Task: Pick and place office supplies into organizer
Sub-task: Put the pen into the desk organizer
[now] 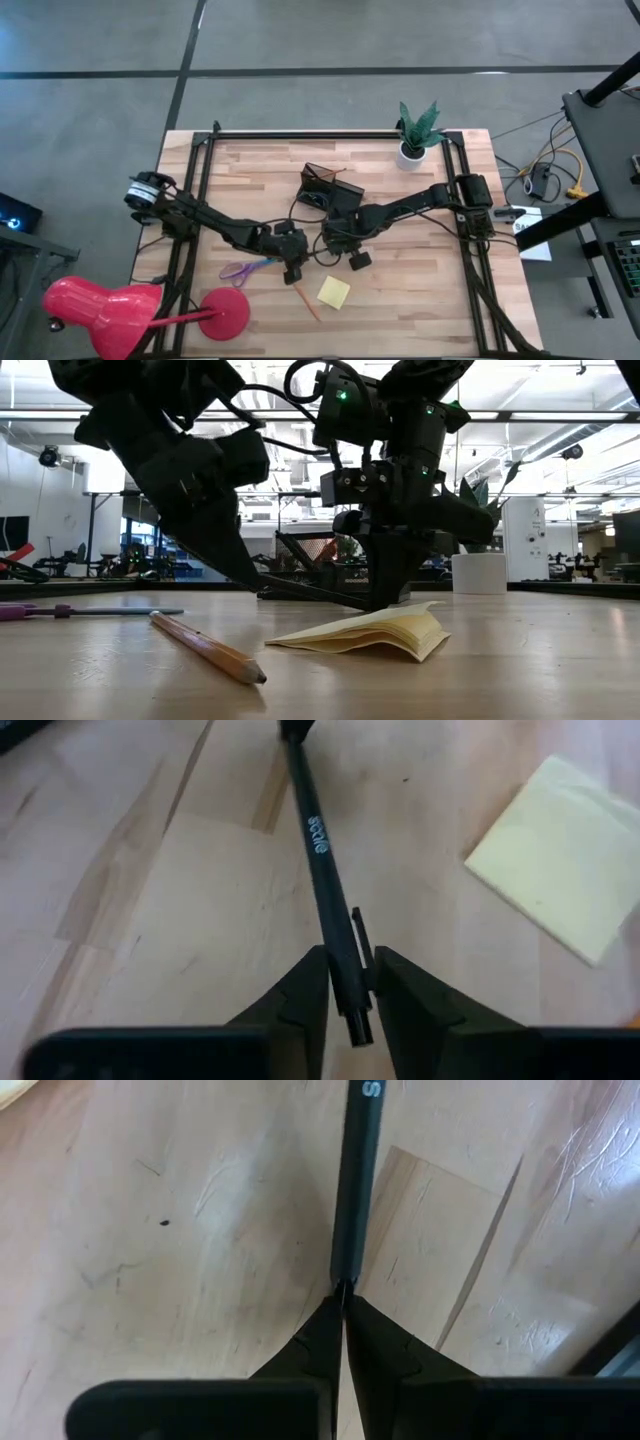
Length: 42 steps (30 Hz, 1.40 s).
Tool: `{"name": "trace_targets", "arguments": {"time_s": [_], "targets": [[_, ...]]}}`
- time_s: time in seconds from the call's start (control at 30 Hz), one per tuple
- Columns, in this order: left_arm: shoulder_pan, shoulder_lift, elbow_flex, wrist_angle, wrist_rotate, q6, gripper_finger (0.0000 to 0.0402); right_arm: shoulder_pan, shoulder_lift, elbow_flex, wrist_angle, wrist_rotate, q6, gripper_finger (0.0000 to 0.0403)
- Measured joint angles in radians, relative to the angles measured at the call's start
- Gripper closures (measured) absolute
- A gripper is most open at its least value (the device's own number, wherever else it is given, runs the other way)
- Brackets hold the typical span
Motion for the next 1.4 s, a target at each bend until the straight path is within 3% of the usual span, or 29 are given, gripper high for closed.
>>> {"name": "trace_targets", "arguments": {"time_s": [0.1,0.33,0.47,0.77,0.97,1.17,1.27,1.4], "targets": [[0.004,0.000,-0.002,-0.015,-0.006,-0.004,0.0364,0.000,0.000,0.000,0.002,0.000,0.000,0.0394],[0.010,-0.004,-0.002,-0.024,-0.026,-0.002,0.0365,0.000,-0.006,-0.002,0.004,0.002,0.093,0.0394],[0.008,-0.025,-0.002,-0.108,-0.032,0.002,0.0365,0.000,-0.039,-0.001,0.033,0.035,0.212,0.0394],[-0.001,-0.191,-0.002,-0.311,-0.077,0.045,0.0365,0.000,-0.234,0.008,0.145,0.392,0.449,0.0395],[0.000,-0.383,0.052,-0.536,-0.173,0.139,0.0365,0.004,-0.373,0.004,0.137,0.785,0.697,0.0395],[0.025,-0.477,0.064,-0.614,-0.192,0.262,0.0365,-0.022,-0.457,0.004,0.120,0.840,0.798,0.0395],[0.035,-0.501,0.102,-0.752,-0.255,0.310,0.0365,-0.036,-0.484,0.003,-0.007,0.828,0.915,0.0394],[0.090,-0.485,0.251,-0.969,-0.364,0.506,0.0366,-0.039,-0.502,0.002,-0.241,0.810,1.081,0.0394]]}}
